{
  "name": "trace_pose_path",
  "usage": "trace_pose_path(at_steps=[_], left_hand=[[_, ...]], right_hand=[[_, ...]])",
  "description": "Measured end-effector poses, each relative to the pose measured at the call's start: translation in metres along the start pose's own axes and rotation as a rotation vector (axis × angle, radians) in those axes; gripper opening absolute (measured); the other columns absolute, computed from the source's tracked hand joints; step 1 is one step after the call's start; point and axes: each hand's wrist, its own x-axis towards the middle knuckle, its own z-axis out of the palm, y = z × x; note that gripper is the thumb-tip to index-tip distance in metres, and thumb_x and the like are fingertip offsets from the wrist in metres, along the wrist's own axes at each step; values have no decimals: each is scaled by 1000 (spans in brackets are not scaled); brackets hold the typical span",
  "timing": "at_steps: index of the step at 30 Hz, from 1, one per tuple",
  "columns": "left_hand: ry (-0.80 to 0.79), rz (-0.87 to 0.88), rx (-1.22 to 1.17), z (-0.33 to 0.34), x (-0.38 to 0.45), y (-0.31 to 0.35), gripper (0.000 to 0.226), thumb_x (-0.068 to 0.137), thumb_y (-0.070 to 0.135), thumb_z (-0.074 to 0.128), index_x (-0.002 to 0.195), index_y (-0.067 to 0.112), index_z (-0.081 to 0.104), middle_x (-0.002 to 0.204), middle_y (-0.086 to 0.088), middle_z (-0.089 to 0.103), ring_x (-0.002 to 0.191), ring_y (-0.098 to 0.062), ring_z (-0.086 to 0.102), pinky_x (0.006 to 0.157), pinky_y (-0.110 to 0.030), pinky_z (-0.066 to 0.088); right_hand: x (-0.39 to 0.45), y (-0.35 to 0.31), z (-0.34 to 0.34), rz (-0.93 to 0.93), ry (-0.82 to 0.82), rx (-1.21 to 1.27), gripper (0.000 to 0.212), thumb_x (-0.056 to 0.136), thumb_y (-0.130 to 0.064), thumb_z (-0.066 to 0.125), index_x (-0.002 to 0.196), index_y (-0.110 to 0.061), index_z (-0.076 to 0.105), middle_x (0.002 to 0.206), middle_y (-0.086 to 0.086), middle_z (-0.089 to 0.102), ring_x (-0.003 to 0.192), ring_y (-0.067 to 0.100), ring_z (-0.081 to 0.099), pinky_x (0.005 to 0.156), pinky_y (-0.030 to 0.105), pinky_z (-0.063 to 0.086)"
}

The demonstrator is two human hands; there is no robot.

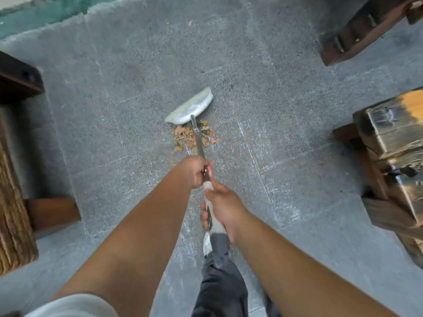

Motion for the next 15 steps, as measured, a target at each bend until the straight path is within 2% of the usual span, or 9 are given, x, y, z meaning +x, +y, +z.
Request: trace_pose_path(at_steps=[4, 8, 9, 12, 14, 15], left_hand=[[11, 29, -64, 5, -33, -39, 11, 96, 4, 41, 87, 7, 46, 62, -3, 45, 47, -13, 40, 39, -24, 39], [15, 141, -171, 18, -81, -35, 9, 94, -1, 42, 90, 7, 46, 65, -5, 48, 48, -11, 43, 39, -21, 40], [-6, 160, -176, 24, -95, -28, 10, 94, -1, 42, 90, 6, 46, 66, -5, 48, 49, -11, 44, 40, -20, 40], [-50, 219, -173, 49, -136, -11, 9, 96, 0, 42, 90, 5, 47, 67, -5, 49, 48, -10, 45, 40, -20, 42], [-41, 289, -140, 72, -163, -1, 10, 96, 1, 41, 104, 5, 45, 70, -6, 52, 51, -11, 47, 42, -21, 43], [-36, 338, -118, 83, -176, 3, 19, 97, 2, 41, 113, 11, 43, 72, -7, 55, 53, -13, 50, 42, -23, 45]], right_hand=[[-44, 24, -7, 5, 12, 70, 34, 97, -14, 48, 121, -36, 55, 66, 8, 53, 44, 18, 48, 40, 24, 42], [-90, 9, -3, -13, -14, 115, 26, 98, -13, 48, 102, -37, 59, 68, 10, 51, 41, 17, 47, 38, 22, 40], [-103, -1, -4, -35, -22, 134, 26, 98, -12, 47, 102, -35, 58, 67, 10, 52, 40, 17, 48, 37, 22, 40], [-141, -33, -13, -73, -46, 131, 29, 98, -12, 48, 122, -27, 52, 66, 9, 58, 41, 16, 51, 38, 23, 42], [-167, -56, -21, -105, -75, 108, 34, 97, -9, 48, 125, -27, 47, 72, 11, 61, 44, 15, 52, 39, 23, 43], [-179, -68, -26, -136, -93, 90, 35, 96, -7, 49, 122, -29, 47, 75, 12, 61, 44, 14, 53, 39, 22, 44]])
